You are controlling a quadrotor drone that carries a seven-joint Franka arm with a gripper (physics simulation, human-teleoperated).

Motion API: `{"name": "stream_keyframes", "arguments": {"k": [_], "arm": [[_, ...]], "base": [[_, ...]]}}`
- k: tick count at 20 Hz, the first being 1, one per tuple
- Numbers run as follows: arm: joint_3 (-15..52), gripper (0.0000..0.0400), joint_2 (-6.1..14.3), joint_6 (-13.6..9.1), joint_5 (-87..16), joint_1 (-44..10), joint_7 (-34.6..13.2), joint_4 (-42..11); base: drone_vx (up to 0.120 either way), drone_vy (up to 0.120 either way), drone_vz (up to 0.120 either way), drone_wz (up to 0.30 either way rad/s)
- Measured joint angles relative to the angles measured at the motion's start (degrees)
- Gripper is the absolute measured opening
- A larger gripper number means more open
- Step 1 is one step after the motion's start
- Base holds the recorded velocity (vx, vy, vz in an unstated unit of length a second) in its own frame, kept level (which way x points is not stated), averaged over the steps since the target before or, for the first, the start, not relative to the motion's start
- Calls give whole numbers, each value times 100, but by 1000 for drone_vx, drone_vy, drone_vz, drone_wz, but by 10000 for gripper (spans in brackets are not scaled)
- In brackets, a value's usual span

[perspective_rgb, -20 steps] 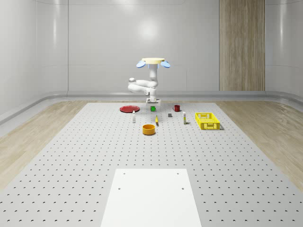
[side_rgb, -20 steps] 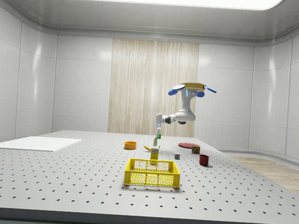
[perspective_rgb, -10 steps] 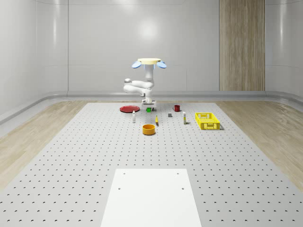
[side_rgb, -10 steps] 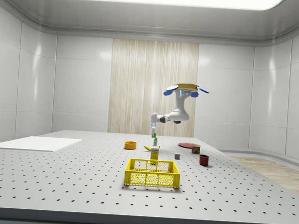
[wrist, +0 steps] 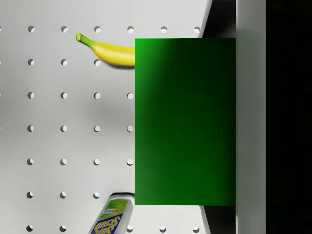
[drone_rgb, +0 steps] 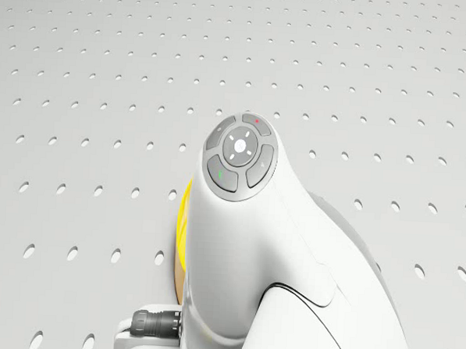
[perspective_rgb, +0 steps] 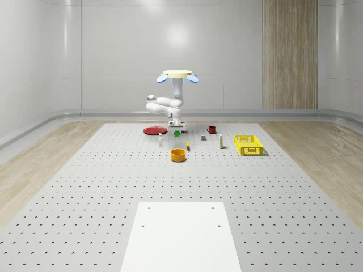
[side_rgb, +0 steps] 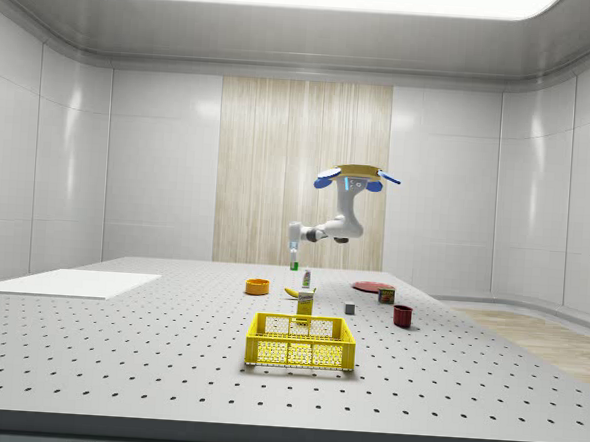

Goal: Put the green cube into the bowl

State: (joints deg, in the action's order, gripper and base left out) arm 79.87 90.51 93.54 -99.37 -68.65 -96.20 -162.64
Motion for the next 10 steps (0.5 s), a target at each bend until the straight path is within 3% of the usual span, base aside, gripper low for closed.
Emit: {"name": "stream_keyframes", "arguments": {"k": [5,8,10], "arm": [[1,250,6,6,3,-1,-1,0],[1,250,10,9,4,-2,-1,0],[1,250,12,11,5,-2,-1,0]], "base": [[120,0,-120,0],[120,0,0,0],[120,80,0,0]]}}
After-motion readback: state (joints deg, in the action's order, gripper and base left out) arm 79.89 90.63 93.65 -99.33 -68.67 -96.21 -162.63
